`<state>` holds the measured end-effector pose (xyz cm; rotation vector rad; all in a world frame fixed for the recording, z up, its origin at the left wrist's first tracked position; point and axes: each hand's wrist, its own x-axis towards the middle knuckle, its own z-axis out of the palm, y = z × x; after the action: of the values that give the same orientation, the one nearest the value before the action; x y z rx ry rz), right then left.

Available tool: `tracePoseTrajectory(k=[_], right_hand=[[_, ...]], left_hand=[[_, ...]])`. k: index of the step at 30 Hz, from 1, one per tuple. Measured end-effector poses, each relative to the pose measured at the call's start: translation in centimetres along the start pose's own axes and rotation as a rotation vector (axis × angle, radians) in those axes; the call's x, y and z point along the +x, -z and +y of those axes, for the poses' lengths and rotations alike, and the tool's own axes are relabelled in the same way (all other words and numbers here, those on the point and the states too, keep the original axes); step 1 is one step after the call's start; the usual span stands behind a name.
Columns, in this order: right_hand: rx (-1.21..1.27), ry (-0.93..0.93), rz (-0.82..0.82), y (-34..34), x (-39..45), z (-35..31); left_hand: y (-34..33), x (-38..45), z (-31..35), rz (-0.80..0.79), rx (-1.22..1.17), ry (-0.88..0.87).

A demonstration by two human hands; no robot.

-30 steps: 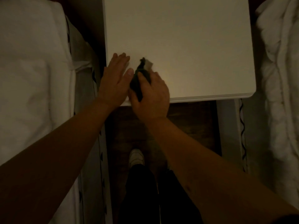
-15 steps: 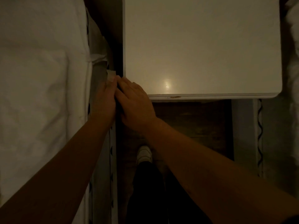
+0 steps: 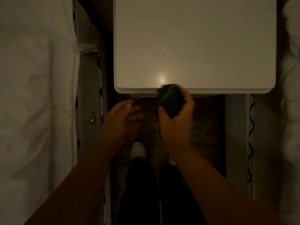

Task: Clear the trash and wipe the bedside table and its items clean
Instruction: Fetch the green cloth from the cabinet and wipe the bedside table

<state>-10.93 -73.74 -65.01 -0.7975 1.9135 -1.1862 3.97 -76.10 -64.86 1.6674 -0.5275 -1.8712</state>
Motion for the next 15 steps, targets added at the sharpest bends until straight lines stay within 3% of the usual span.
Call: tracePoseTrajectory(k=[3, 5, 8, 11, 15], right_hand=[[0.020, 0.004, 0.328, 2.0, 2.7, 0.3], [-0.042, -0.010, 0.329, 2.0, 4.4, 0.4], [-0.184, 0.024, 0.202, 0.1, 4.8, 1.1], [-0.245, 0.108, 0.172, -2.3, 3.5, 1.3], [-0.208, 0.130, 0.145, -5.6, 2.0, 1.1]], left_hand=[[-1.9, 0.8, 0.4, 0.139, 0.200, -0.247], [-2.7, 1.1, 0.7, 0.268, 0.398, -0.500], [-2.9, 2.6, 1.4, 0.396, 0.930, -0.799], [-2.6, 4.1, 2.4, 0.280, 1.346, -0.708], [-1.7, 4.6, 2.8, 0.132, 1.332, -0.748]])
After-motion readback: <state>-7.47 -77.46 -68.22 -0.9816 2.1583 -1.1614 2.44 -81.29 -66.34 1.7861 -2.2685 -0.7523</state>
